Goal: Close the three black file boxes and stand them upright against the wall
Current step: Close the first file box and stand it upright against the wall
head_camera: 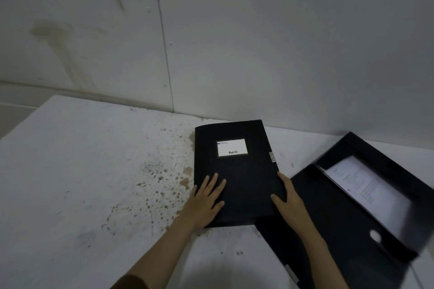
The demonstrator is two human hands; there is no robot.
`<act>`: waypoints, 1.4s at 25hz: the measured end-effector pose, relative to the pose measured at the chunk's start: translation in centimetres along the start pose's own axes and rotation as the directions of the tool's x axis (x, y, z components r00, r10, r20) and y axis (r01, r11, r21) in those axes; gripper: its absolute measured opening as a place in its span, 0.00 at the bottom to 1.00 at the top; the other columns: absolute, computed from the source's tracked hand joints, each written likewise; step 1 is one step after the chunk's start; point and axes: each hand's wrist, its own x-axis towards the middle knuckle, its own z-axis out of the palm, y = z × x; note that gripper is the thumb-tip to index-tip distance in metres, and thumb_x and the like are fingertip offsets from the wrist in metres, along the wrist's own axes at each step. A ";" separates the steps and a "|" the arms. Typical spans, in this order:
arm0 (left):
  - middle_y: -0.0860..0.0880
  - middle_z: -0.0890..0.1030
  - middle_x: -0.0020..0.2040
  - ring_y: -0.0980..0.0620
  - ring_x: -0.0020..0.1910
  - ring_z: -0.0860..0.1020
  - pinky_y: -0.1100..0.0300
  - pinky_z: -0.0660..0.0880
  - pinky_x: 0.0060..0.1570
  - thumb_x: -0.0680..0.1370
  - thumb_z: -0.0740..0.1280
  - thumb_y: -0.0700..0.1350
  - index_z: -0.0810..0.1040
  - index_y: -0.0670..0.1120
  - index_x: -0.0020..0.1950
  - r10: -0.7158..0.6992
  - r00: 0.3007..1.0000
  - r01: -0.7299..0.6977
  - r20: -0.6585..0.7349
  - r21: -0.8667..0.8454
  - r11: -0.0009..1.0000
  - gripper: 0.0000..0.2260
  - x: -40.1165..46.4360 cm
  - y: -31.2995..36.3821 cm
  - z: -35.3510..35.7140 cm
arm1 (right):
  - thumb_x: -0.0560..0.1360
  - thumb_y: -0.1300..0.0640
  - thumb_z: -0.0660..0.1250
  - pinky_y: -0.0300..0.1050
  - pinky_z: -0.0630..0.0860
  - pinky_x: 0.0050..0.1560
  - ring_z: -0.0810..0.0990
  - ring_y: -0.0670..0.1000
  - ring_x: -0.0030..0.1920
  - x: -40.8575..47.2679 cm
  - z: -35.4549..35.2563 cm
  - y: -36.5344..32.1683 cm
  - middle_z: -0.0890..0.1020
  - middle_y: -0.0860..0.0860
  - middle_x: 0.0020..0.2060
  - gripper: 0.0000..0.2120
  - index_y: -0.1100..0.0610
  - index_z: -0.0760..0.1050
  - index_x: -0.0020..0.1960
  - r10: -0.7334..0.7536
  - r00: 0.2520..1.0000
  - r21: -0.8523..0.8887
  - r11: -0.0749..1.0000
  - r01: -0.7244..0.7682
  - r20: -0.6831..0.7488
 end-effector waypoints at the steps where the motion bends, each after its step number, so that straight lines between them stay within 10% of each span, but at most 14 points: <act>1: 0.52 0.36 0.77 0.50 0.77 0.37 0.50 0.40 0.75 0.80 0.46 0.58 0.40 0.54 0.75 -0.004 1.000 0.004 0.003 0.051 0.999 0.27 0.1 -0.2 0.7 | 0.76 0.63 0.62 0.50 0.65 0.68 0.68 0.51 0.66 0.5 0.2 0.9 0.67 0.51 0.68 0.29 0.50 0.56 0.73 0.011 1.000 -0.066 0.998 -0.013 -0.019; 5: 0.51 0.34 0.74 0.53 0.74 0.31 0.51 0.39 0.75 0.65 0.25 0.68 0.27 0.57 0.69 0.034 0.994 -0.014 -0.104 0.181 0.983 0.34 0.4 -1.0 2.8 | 0.76 0.59 0.61 0.59 0.57 0.71 0.57 0.54 0.74 3.4 1.4 0.4 0.57 0.54 0.75 0.29 0.50 0.54 0.73 -0.044 0.995 -0.245 0.969 0.021 -0.091; 8: 0.48 0.57 0.77 0.52 0.76 0.34 0.53 0.42 0.71 0.78 0.36 0.61 0.40 0.53 0.75 0.010 0.982 0.034 -0.191 0.222 0.974 0.27 0.7 -2.2 4.1 | 0.78 0.55 0.58 0.59 0.51 0.73 0.46 0.55 0.76 6.3 2.4 -0.9 0.46 0.52 0.77 0.31 0.53 0.46 0.75 -0.111 0.990 -0.403 0.913 0.067 -0.087; 12: 0.50 0.38 0.78 0.50 0.76 0.36 0.54 0.40 0.71 0.79 0.39 0.59 0.45 0.51 0.76 0.062 0.973 -0.014 -0.220 0.216 0.976 0.26 0.9 -2.4 4.1 | 0.79 0.45 0.52 0.62 0.51 0.72 0.39 0.53 0.76 7.8 4.3 1.1 0.40 0.51 0.76 0.33 0.54 0.38 0.75 0.038 0.998 -0.606 0.795 0.004 0.056; 18: 0.51 0.36 0.77 0.51 0.76 0.36 0.54 0.41 0.71 0.79 0.40 0.59 0.45 0.53 0.76 0.081 0.963 -0.025 -0.258 0.213 0.977 0.26 0.9 -1.9 4.4 | 0.77 0.48 0.58 0.60 0.51 0.73 0.38 0.53 0.76 8.9 2.9 0.9 0.39 0.51 0.76 0.37 0.55 0.38 0.75 0.155 0.970 -0.598 0.801 -0.012 0.188; 24: 0.55 0.28 0.73 0.55 0.72 0.30 0.52 0.39 0.74 0.77 0.52 0.62 0.40 0.60 0.73 -0.126 0.937 0.069 -0.327 -0.181 0.981 0.30 -0.4 -0.7 3.5 | 0.77 0.58 0.61 0.47 0.55 0.72 0.56 0.54 0.74 9.1 0.0 -1.4 0.53 0.55 0.75 0.29 0.56 0.53 0.74 0.151 0.976 -0.178 0.976 -0.123 0.156; 28: 0.46 0.49 0.78 0.48 0.76 0.51 0.49 0.54 0.75 0.76 0.65 0.49 0.44 0.48 0.76 -0.405 0.903 0.170 -0.143 -0.746 0.643 0.37 -0.7 0.1 2.1 | 0.75 0.61 0.62 0.49 0.66 0.64 0.69 0.58 0.65 6.7 1.4 -1.1 0.65 0.59 0.70 0.32 0.57 0.50 0.74 0.281 0.957 0.050 0.957 -0.285 0.071; 35: 0.48 0.68 0.64 0.48 0.62 0.70 0.50 0.70 0.65 0.75 0.66 0.46 0.59 0.48 0.69 -0.552 0.821 0.067 -0.145 -0.935 0.347 0.26 -3.1 -1.0 -1.4 | 0.73 0.68 0.62 0.50 0.74 0.55 0.73 0.55 0.52 3.1 4.8 -1.7 0.71 0.60 0.63 0.30 0.53 0.58 0.72 0.372 0.926 0.424 0.850 -0.312 -0.063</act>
